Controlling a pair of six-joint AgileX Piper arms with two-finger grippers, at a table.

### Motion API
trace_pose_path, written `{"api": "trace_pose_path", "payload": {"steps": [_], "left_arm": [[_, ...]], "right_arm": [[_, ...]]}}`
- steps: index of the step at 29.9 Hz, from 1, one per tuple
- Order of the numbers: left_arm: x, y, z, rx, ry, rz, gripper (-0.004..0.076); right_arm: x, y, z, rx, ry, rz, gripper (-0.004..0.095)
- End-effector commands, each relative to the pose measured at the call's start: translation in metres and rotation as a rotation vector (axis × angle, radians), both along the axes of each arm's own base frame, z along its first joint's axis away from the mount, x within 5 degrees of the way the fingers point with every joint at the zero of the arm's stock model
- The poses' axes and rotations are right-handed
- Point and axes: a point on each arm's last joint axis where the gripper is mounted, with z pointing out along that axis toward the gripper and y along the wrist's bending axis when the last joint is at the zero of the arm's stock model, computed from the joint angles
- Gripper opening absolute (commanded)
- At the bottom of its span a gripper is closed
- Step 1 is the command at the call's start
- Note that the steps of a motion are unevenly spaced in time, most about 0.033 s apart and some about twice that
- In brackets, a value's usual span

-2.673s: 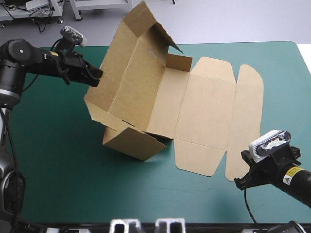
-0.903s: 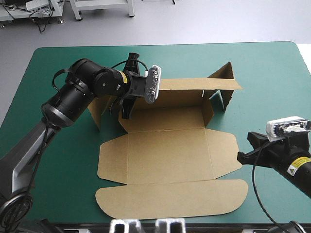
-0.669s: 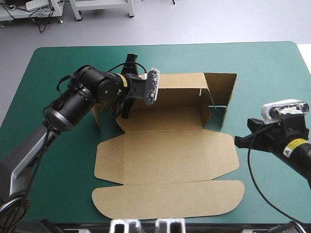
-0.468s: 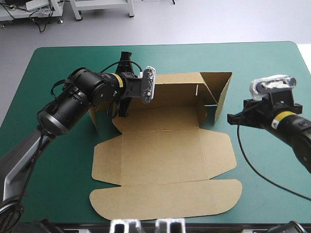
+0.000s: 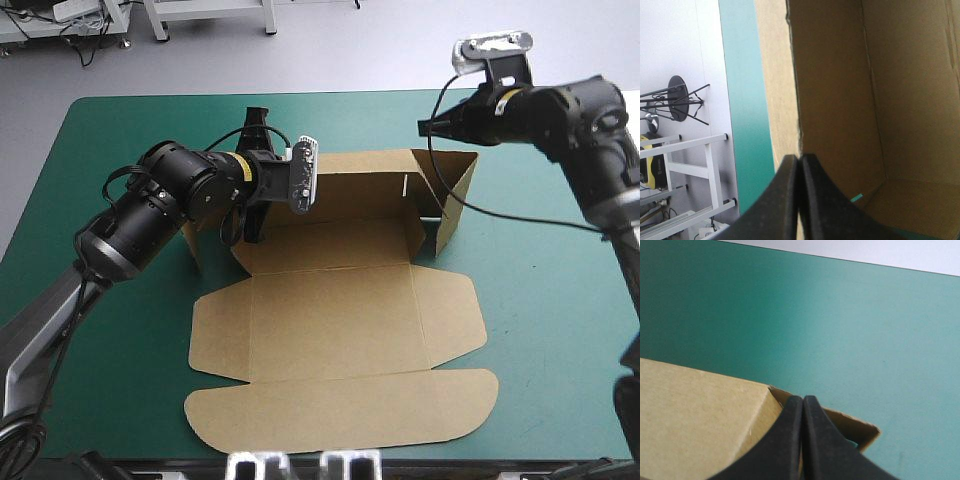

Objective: Fold the box

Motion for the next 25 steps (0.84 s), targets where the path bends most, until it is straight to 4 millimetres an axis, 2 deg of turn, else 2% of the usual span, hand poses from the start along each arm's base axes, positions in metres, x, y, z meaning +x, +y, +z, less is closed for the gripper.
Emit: {"api": "trace_pose_path", "payload": {"steps": [1, 5, 10, 16, 19, 25], "left_arm": [[-0.009, 0.006, 0.023, -0.065, -0.081, 0.005, -0.0010], [-0.007, 0.004, 0.023, -0.087, -0.107, 0.000, -0.0010], [-0.005, 0.002, 0.024, -0.122, -0.121, 0.011, -0.0010], [-0.005, 0.003, 0.023, -0.116, -0.126, 0.011, -0.0010], [-0.004, 0.004, 0.018, -0.090, -0.123, 0.013, -0.0010], [-0.003, 0.003, 0.008, -0.070, -0.111, 0.013, -0.0010]], "right_arm": [[0.012, -0.012, 0.032, 0.103, -0.043, 0.066, -0.0020], [0.041, -0.031, 0.022, 0.124, 0.058, 0.048, -0.0020], [0.068, -0.043, -0.003, 0.147, 0.123, 0.020, -0.0020], [0.096, -0.039, -0.039, 0.210, 0.214, 0.060, -0.0020], [0.105, -0.036, -0.052, 0.245, 0.249, 0.074, -0.0020], [0.107, -0.035, -0.069, 0.244, 0.306, 0.085, -0.0020]]}}
